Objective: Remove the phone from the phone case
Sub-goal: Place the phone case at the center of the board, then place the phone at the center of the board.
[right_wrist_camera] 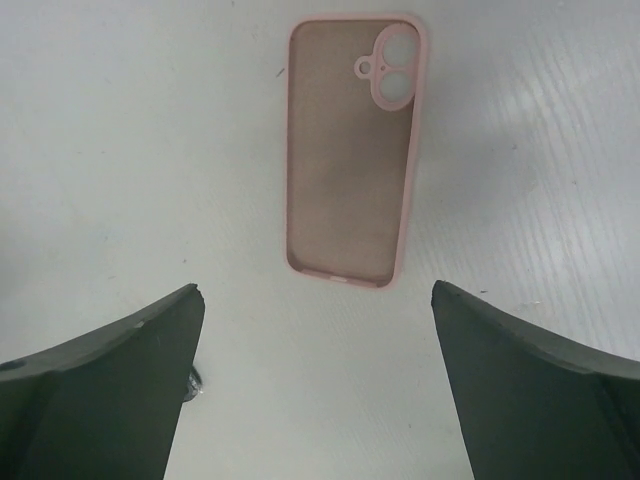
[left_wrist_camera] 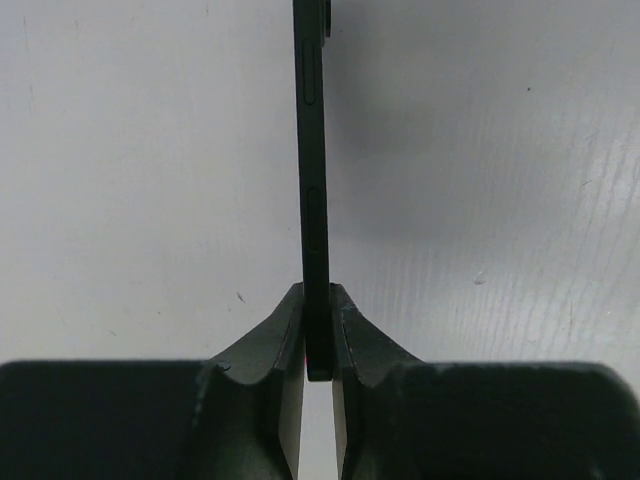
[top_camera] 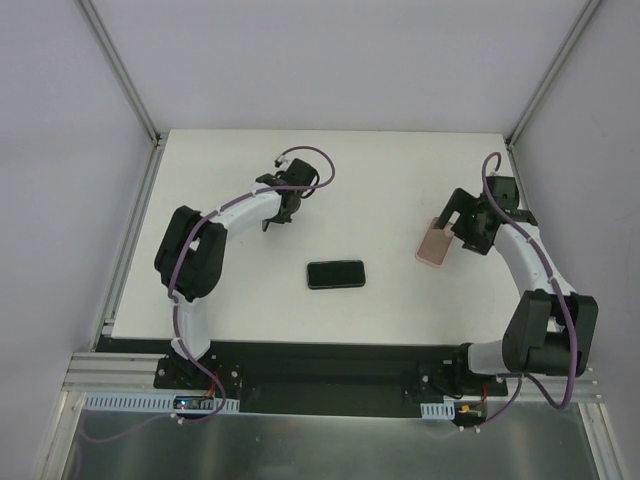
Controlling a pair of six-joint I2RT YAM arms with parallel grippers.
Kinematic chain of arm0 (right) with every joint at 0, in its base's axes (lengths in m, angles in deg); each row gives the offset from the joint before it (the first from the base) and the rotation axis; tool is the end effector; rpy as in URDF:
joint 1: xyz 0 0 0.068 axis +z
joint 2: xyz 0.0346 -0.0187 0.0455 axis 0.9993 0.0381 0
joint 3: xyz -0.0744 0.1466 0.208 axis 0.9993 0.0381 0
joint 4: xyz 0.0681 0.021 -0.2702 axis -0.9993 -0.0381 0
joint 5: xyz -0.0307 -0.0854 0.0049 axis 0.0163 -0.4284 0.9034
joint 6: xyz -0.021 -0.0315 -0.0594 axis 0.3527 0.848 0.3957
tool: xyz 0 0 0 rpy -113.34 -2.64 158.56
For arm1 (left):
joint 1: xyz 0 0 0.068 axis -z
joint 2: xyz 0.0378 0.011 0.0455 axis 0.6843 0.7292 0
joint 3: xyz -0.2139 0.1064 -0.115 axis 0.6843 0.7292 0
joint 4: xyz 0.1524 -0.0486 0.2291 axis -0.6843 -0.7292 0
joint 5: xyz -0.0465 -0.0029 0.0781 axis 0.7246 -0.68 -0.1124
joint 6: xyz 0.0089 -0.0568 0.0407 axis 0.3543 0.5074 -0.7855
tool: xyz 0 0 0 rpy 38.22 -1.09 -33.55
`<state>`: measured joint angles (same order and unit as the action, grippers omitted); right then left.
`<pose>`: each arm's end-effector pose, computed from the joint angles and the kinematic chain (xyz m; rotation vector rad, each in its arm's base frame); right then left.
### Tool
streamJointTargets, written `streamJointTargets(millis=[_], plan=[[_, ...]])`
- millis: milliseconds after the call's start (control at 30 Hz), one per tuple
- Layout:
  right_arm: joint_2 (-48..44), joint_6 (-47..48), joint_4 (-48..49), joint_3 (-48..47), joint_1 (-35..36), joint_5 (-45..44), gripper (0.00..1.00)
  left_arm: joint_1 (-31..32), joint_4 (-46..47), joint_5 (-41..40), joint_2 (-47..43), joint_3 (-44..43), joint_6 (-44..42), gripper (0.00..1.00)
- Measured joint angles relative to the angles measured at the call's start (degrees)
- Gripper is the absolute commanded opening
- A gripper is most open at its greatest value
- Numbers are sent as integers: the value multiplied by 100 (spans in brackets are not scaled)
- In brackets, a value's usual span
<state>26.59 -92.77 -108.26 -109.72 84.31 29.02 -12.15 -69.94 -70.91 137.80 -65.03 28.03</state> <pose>0.3288 -0.0137 0.2145 0.2448 2.4417 0.1886 0.3903 -0.1981 0.1773 0.1227 2.4062 0.3925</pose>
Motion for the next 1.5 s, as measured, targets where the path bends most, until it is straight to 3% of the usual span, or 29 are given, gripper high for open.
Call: streamJointTargets(millis=[167, 200, 567, 800, 933, 1100, 1333, 1500], plan=[[-815, 0, -85, 184, 0, 0, 100, 0, -33, 186, 264, -212, -13, 32], [-968, 0, -129, 225, 0, 0, 100, 0, -44, 254, 319, -234, -4, 42], [-1899, 94, -680, 310, 0, 13, 100, 0, -101, 767, 601, -334, 72, 62], [-2011, 291, -903, 315, 201, 15, 99, -2, -114, 1145, 291, -352, 162, 66], [-1998, 321, -953, 380, 999, -238, 100, -2, -105, 1377, -431, -240, 273, 67], [-1637, 208, -942, 417, 2625, -824, 100, -2, -72, 1751, -1620, 142, 435, 73], [-297, 308, -761, 286, 4481, -1307, 96, -2, -68, 2350, -2756, 1222, 649, 74], [802, 684, -625, -444, 5058, -1314, 96, -2, -57, 2789, -3283, 2249, 894, 75]])
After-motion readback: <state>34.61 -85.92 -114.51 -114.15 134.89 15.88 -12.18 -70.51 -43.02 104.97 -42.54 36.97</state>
